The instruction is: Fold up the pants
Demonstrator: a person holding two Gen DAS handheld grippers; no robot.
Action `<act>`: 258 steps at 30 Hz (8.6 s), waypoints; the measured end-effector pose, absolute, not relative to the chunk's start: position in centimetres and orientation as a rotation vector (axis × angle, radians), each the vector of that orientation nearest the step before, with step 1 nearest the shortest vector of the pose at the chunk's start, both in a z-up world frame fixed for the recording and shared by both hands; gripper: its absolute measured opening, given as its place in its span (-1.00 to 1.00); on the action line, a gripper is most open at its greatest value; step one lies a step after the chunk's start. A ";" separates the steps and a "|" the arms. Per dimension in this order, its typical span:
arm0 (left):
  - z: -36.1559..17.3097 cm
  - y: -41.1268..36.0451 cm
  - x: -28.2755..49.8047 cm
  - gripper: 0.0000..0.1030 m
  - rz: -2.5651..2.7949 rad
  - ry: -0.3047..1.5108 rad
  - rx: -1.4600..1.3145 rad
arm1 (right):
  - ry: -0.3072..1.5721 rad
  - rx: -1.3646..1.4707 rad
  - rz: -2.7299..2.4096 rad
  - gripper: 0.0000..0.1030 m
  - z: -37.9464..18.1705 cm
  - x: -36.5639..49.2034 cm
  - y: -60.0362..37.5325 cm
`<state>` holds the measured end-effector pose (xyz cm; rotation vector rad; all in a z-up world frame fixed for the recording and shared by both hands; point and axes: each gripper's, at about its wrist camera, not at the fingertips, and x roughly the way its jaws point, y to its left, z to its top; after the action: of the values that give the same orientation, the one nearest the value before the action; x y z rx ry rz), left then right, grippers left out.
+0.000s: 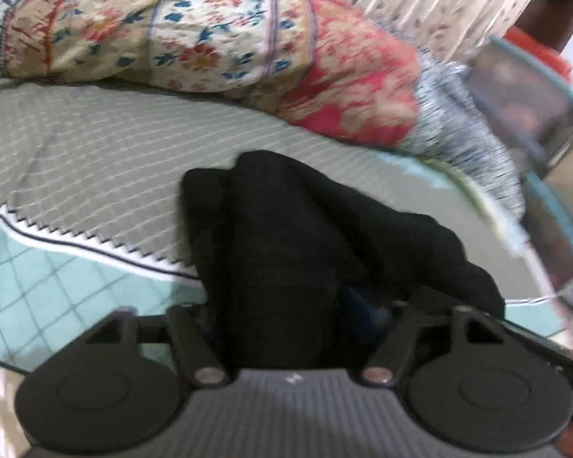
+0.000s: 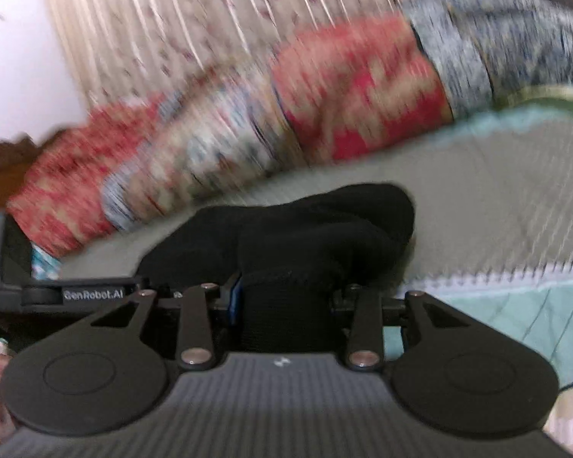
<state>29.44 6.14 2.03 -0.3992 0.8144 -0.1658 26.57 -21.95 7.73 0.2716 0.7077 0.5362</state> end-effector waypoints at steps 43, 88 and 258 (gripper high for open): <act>12.8 -2.4 -7.0 1.00 0.097 0.843 0.003 | 0.865 0.341 0.356 1.00 15.5 -9.6 -22.5; 12.4 -2.1 -9.3 1.00 0.259 0.881 0.130 | 0.902 0.369 0.347 1.00 15.4 -12.3 -22.1; 8.3 -1.5 -8.5 1.00 0.220 1.085 0.092 | 0.920 0.371 0.331 1.00 14.4 -11.3 -23.4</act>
<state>-8.47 -1.48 8.26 0.0919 1.0853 0.2201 -11.30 -23.36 14.42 0.3713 0.9201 0.3308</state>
